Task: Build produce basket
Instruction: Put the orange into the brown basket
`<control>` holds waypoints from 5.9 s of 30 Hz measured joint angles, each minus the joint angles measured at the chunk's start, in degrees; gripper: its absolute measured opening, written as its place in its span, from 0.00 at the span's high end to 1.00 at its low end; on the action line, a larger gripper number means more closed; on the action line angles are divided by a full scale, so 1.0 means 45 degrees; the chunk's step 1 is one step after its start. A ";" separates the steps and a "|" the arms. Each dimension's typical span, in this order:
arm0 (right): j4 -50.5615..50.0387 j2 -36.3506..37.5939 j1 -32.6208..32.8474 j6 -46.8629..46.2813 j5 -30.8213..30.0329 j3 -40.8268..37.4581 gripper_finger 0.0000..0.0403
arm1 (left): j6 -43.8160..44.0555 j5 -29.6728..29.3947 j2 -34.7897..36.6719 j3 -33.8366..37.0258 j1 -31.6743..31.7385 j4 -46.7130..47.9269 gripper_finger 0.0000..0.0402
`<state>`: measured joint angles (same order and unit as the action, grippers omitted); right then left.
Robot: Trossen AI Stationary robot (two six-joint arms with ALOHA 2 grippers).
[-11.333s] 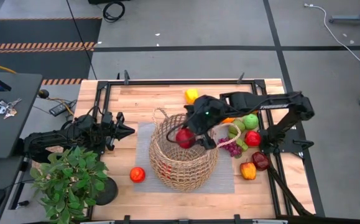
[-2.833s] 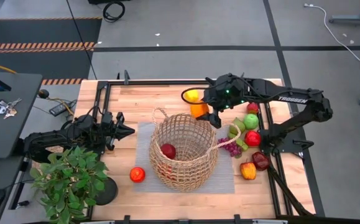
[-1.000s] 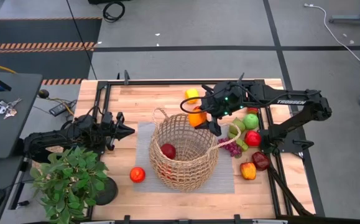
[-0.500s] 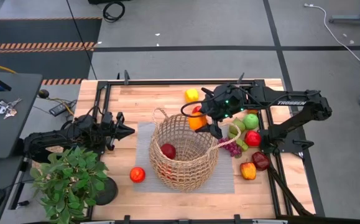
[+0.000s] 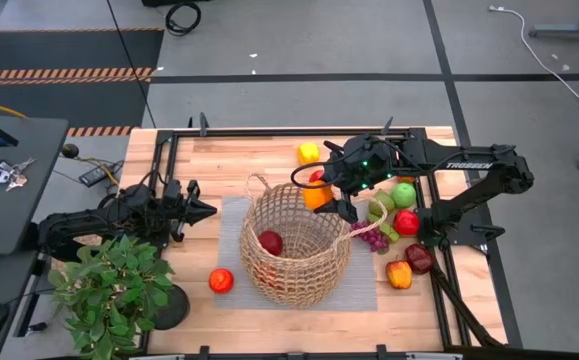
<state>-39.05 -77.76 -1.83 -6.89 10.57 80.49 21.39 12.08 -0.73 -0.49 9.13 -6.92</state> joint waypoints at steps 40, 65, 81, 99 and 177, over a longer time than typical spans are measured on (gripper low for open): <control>0.0140 0.0005 0.1093 0.0232 -0.0743 0.0000 0.19 | -0.0003 0.0004 0.0000 -0.0004 0.0000 -0.0004 0.93; 0.1769 0.0019 0.1920 0.2115 -0.1804 -0.0403 0.19 | 0.0005 0.0000 -0.0001 -0.0004 0.0001 0.0000 0.91; 0.2532 0.0015 0.3406 0.3391 -0.3481 -0.1059 0.19 | 0.0005 0.0000 0.0000 0.0000 0.0005 -0.0004 0.91; 0.2467 0.0005 0.3424 1.7449 -0.7611 -0.1059 0.17 | -0.0003 0.0000 0.0000 -0.0004 0.0004 0.0000 0.91; 0.0246 -0.6463 0.0282 0.2078 0.0233 0.1486 0.15 | 0.0000 0.0000 0.0000 -0.0002 0.0005 0.0006 0.93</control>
<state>-37.94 -106.84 -0.56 2.46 11.62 87.18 21.39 12.08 -0.73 -0.50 9.15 -6.89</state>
